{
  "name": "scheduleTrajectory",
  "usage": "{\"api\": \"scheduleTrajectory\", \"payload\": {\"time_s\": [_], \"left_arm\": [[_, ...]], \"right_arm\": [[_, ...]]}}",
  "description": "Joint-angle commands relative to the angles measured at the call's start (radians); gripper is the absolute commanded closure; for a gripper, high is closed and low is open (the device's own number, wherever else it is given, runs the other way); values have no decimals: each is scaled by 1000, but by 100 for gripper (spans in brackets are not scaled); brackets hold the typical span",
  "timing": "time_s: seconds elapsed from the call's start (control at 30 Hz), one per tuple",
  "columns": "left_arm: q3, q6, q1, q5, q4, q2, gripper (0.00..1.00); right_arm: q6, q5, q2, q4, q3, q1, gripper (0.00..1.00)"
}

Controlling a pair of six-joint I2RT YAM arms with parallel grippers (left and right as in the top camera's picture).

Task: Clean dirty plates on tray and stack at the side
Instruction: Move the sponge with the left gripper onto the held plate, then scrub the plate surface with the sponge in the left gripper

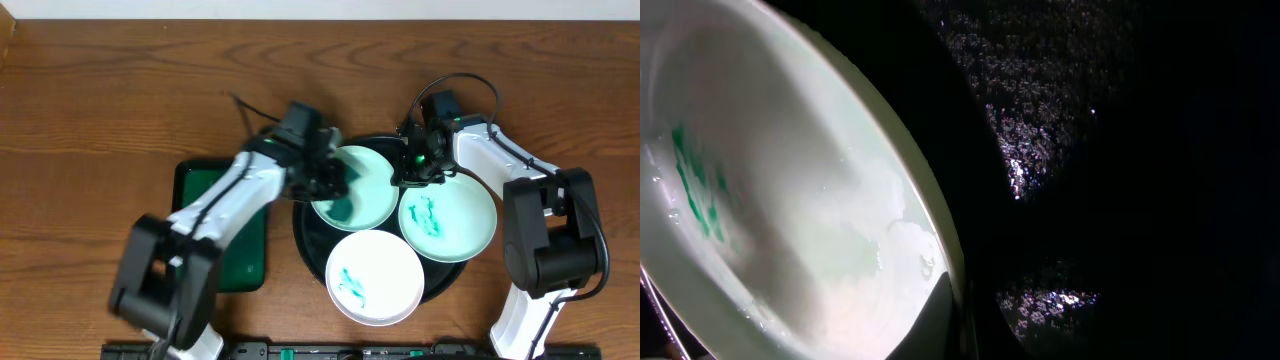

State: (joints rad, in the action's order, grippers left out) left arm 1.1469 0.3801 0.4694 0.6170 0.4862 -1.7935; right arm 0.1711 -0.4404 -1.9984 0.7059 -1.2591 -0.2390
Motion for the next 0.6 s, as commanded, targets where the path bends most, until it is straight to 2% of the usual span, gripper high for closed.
{"api": "scheduleTrajectory", "payload": {"time_s": [0.0,0.23,0.3,0.43,0.57], "left_arm": [[17,63,34,81,-62,-55,93],[17,197,65,77,-261,-183,93],[17,203,61,76,-306,-228,93],[17,198,50,35,-308,-279,93],[17,172,32,-140,-208,-285,93]], "right_arm": [[-15,-14,-14,-3,4,-11,99],[-15,-14,-14,9,4,-11,99],[-15,-14,-14,17,4,-11,99],[-15,-13,-14,27,4,-11,99],[-15,-13,-14,31,4,-10,99]]}}
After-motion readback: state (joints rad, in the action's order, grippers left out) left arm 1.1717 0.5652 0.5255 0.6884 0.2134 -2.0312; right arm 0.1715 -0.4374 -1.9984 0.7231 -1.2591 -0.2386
